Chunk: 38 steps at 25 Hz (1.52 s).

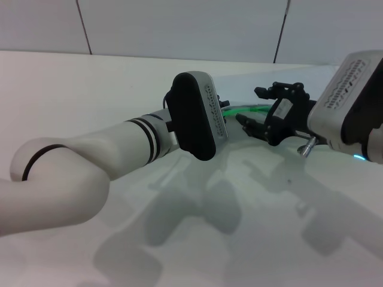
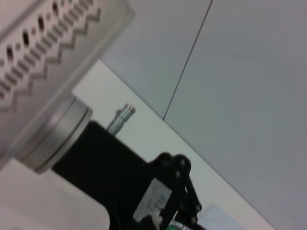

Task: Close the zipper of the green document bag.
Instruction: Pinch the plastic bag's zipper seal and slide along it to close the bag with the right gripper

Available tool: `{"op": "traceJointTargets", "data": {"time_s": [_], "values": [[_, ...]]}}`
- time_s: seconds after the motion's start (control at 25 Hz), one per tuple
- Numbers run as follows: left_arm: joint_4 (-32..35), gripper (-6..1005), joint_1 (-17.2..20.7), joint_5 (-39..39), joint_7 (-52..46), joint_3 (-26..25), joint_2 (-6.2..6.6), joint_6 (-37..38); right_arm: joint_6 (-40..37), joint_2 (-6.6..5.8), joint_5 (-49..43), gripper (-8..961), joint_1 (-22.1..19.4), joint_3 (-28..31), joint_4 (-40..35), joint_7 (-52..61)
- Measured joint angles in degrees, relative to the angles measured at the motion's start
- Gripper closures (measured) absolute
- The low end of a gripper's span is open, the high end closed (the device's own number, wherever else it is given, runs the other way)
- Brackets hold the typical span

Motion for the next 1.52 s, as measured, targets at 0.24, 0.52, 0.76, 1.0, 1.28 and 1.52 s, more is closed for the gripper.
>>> {"op": "traceJointTargets", "data": {"time_s": [0.24,0.52,0.76,1.0,1.28,1.52], "values": [[0.10,940,0.00,0.00,0.00,0.00,0.00,-0.01,3.50,0.01,-0.09,391,0.08,-1.85,1.56,-2.50],[0.20,941,0.00,0.00,0.02,0.00,0.00,0.01,10.54,-0.06,-0.23,426,-0.03,-6.91,2.54,-4.18],[0.37,941,0.00,0.02,0.13,0.09,0.00,0.06,17.01,-0.07,-0.24,478,0.08,-10.58,4.25,-5.21],[0.62,940,0.00,0.07,0.22,0.18,0.00,0.17,18.60,-0.06,-0.23,512,0.91,-10.89,6.14,-5.41],[0.72,940,0.00,0.09,0.60,0.01,0.00,0.60,21.85,0.02,-0.23,582,1.41,-12.50,7.53,-5.44],[0.87,941,0.00,0.09,0.67,0.00,0.00,0.60,24.50,0.02,-0.13,648,1.66,-13.92,8.31,-5.37]]}}
